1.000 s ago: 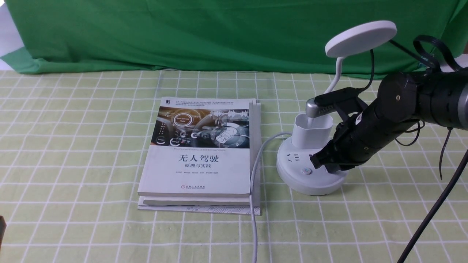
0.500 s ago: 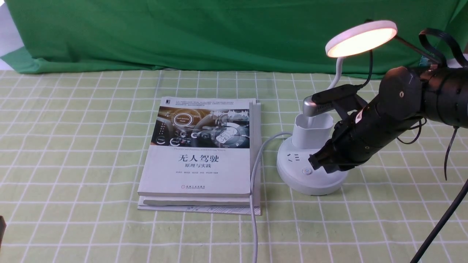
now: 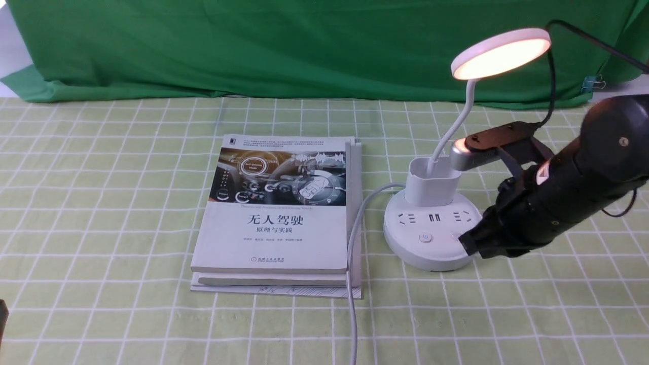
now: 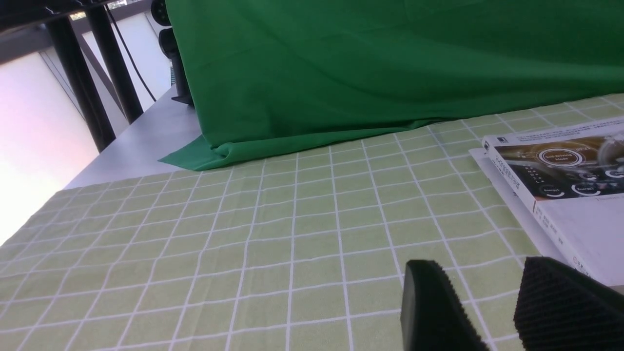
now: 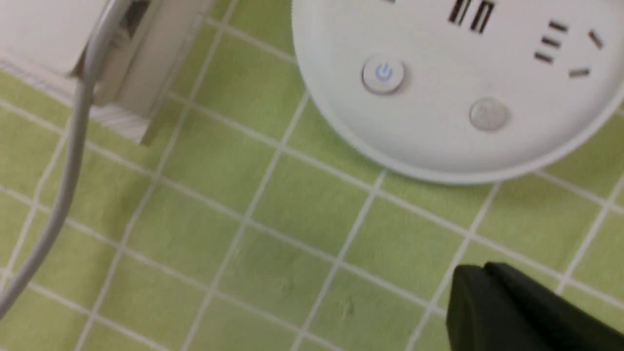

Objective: Turn on the table lamp on the green coffee tablecloth with your hand.

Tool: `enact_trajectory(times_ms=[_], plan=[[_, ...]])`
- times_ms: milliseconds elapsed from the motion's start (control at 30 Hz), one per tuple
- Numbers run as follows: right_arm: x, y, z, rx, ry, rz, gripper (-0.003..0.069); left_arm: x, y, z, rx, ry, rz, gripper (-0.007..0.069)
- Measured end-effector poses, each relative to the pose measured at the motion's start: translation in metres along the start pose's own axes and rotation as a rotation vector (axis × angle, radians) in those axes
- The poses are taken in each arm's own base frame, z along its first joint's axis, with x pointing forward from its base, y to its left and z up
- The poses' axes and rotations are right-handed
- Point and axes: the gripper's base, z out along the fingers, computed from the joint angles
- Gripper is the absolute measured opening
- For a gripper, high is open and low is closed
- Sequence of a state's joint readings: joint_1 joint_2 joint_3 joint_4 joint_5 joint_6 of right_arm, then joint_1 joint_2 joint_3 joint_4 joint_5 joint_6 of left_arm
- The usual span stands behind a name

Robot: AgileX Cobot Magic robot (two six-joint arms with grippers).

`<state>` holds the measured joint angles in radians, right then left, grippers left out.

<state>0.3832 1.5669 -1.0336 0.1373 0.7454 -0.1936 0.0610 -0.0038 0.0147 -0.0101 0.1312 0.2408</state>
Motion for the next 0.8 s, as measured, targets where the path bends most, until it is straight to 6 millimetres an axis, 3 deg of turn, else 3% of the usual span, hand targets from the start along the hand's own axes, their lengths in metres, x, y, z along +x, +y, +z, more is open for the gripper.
enact_trajectory(times_ms=[133, 433, 667, 800], plan=[[0.029, 0.006, -0.033, 0.004, -0.062, 0.037, 0.0033, 0.000, 0.000, 0.000, 0.000, 0.000, 0.000, 0.0242], [0.094, 0.018, -0.087, -0.008, -0.139, 0.146, 0.0039, 0.000, 0.000, 0.000, 0.000, 0.000, 0.000, 0.0242], [0.109, 0.023, -0.129, -0.008, -0.349, 0.151, 0.0058, 0.000, 0.000, 0.000, 0.000, 0.000, 0.000, 0.0242], [0.111, 0.024, -0.138, -0.005, -0.423, 0.147, 0.0065, 0.000, 0.000, 0.000, 0.000, 0.000, 0.000, 0.0242]])
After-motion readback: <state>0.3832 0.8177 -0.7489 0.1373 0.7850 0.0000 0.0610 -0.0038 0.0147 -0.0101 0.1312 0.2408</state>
